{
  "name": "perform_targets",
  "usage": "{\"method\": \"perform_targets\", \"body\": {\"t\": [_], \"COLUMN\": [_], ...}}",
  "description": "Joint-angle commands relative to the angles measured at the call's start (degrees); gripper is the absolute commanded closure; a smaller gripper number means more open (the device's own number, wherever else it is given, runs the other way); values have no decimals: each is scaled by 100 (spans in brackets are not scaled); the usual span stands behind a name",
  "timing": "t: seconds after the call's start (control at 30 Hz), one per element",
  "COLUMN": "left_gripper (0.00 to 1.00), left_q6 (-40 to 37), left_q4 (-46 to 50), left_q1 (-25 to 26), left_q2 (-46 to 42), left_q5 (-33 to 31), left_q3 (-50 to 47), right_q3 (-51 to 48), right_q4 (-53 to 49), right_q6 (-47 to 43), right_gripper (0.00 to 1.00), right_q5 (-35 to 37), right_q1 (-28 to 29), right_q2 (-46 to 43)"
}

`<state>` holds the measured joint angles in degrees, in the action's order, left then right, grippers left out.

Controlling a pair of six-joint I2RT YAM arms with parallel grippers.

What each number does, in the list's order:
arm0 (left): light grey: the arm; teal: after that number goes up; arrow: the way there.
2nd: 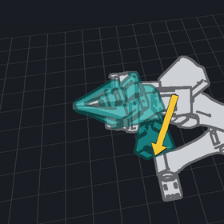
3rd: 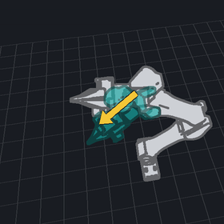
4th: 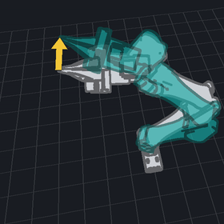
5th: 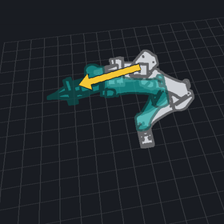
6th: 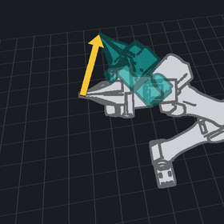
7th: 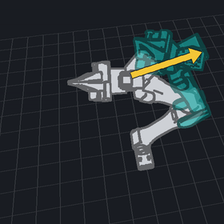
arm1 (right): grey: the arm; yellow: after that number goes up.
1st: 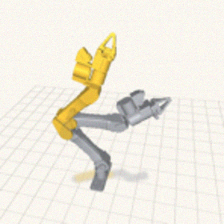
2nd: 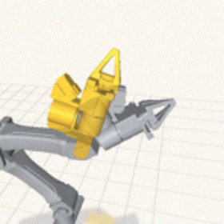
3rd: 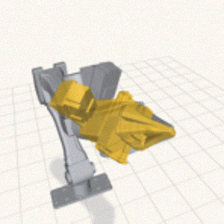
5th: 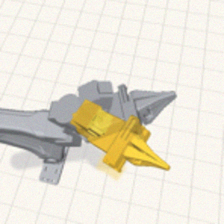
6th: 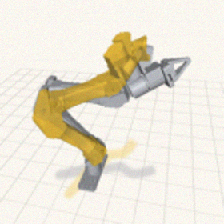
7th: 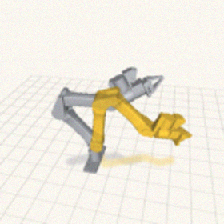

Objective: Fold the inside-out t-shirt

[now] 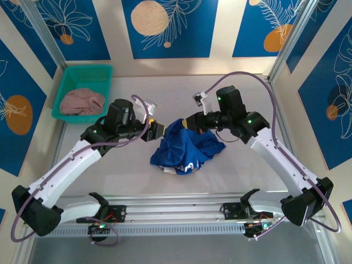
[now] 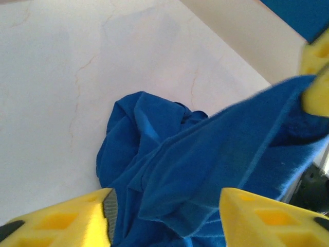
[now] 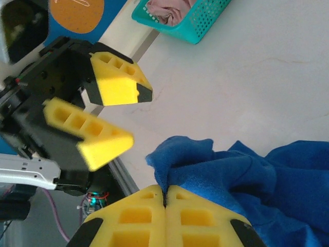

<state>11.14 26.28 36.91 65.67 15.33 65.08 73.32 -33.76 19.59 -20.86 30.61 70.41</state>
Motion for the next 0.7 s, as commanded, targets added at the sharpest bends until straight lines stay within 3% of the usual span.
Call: {"method": "perform_targets", "body": {"t": [0.0,0.2,0.3,0.43,0.67], "left_gripper": [35,27,29,44,71], "left_q6": [-313,-560,-421,-349,-419], "left_q4": [66,144,99,226,555], "left_q1": [299,585,603,590,451], "left_q2": [-124,474,664,811,905], "left_q5": [-644,-717,-1160,-1767,-1771], "left_q3": [25,327,410,467,463], "right_q3": [237,271,274,263,258], "right_q4": [124,89,33,-168,-302], "right_q6": [247,247,208,66,-90], "right_gripper": [100,100,100,100,100], "right_q5": [-354,-290,-251,-87,-54], "right_q1": [-29,-37,-38,-93,-326], "right_q2": [15,10,-9,-106,-282]}}
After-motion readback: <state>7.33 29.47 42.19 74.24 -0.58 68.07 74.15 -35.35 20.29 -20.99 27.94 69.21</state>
